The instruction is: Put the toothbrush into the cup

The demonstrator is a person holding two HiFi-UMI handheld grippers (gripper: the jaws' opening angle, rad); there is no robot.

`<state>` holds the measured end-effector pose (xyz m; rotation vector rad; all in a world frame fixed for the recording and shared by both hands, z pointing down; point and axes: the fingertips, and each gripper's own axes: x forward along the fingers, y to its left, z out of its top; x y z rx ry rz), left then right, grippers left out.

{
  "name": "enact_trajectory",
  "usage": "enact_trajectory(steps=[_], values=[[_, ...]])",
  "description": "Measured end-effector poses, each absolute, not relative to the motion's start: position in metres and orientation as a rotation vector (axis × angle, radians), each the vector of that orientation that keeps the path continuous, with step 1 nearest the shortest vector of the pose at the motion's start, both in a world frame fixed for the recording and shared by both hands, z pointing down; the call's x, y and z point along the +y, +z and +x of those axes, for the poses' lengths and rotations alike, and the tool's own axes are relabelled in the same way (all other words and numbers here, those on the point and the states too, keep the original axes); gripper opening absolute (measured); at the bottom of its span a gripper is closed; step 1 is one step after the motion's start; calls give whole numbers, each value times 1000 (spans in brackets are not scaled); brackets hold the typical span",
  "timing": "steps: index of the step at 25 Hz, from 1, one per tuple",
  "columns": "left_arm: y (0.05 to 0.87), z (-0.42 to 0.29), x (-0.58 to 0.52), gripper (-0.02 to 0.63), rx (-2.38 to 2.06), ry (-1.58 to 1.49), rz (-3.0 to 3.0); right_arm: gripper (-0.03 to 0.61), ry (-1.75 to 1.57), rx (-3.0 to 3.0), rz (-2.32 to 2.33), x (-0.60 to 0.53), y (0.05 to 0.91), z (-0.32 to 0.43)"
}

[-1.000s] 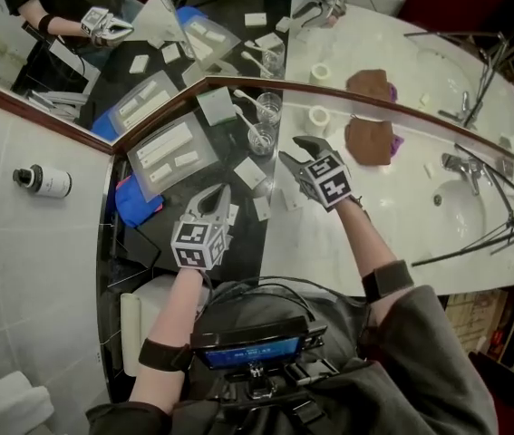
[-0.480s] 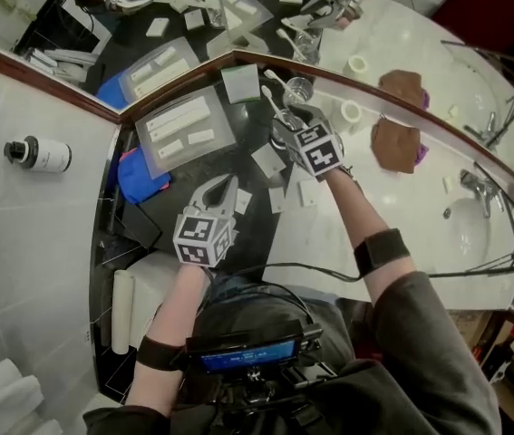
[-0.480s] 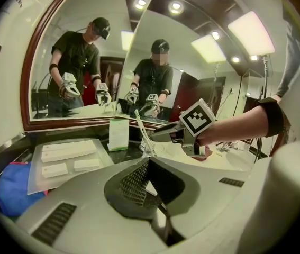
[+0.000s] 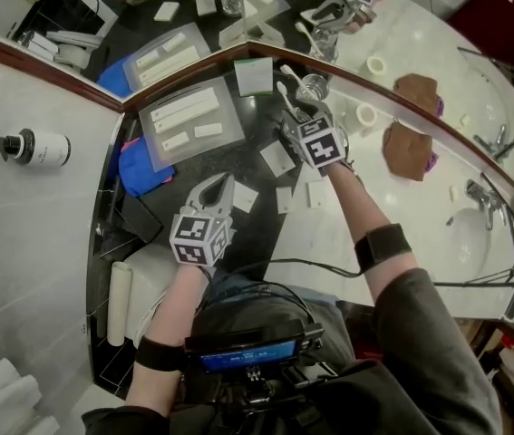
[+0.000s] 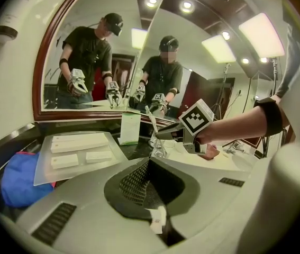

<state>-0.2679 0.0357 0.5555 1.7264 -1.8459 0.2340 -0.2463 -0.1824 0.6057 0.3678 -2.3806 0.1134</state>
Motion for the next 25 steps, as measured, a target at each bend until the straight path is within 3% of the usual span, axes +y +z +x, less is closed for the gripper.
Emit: enact_trajectory(steps=[4, 25], values=[[558, -272, 34, 3, -1845, 230, 1718, 74, 115, -2363, 372, -184, 612, -247], [550, -260, 34, 3, -1854, 217, 1748, 64, 62, -2540, 494, -189, 535, -227]])
